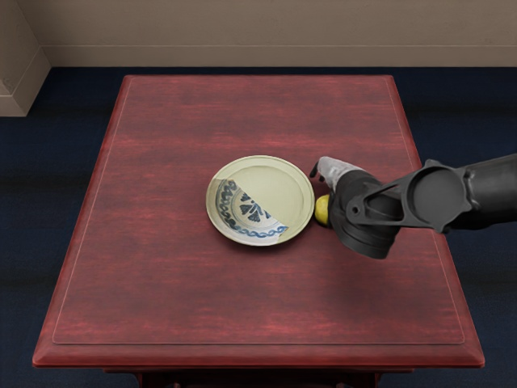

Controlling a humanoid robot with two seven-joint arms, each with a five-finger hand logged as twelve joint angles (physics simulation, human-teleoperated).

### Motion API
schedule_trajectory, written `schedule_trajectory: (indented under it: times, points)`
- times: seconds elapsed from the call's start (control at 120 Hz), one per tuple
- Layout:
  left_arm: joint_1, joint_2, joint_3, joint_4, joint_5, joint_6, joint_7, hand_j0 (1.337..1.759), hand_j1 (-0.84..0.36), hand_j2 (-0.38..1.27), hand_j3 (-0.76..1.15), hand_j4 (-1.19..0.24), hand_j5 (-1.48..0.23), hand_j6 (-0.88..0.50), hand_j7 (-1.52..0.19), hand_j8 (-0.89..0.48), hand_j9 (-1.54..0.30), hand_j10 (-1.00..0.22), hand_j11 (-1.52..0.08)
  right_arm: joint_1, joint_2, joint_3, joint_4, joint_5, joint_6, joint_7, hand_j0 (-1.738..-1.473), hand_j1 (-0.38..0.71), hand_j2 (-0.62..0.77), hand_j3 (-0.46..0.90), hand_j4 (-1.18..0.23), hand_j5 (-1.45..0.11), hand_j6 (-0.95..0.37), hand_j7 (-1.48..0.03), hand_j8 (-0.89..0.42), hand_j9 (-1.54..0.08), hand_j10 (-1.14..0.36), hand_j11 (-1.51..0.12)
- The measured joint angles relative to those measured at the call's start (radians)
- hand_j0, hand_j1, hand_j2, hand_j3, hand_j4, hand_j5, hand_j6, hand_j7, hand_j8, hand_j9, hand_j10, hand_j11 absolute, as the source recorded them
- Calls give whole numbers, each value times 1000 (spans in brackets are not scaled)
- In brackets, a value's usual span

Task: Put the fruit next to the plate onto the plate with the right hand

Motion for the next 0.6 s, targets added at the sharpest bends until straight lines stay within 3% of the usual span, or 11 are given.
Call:
schedule_trajectory:
  times: [0.125, 0.358, 0.6]
  points:
    - [0, 0, 0, 0, 0, 0, 0, 1658, 337, 2, 0, -10, -13, -10, -13, -10, -13, -10, -13, 2, 4, -8, -1, 5, 0, 0, -1658, 26, -32, 0, -321, -423, -324, -420, -322, -423, -321, -423]
    - [0, 0, 0, 0, 0, 0, 0, 1658, 337, 2, 0, -10, -13, -10, -13, -10, -13, -10, -13, -1, -2, -10, 1, 26, 0, 0, -1658, 193, -34, 0, -450, -590, -453, -587, -449, -590, -450, -590]
    - [-1, 0, 0, 0, 0, 0, 0, 1658, 337, 2, 0, -10, -13, -10, -13, -10, -13, -10, -13, 2, -14, -5, 5, 43, 0, 0, -1655, 262, 176, 0, -598, -769, -482, -772, -433, -776, -594, -776]
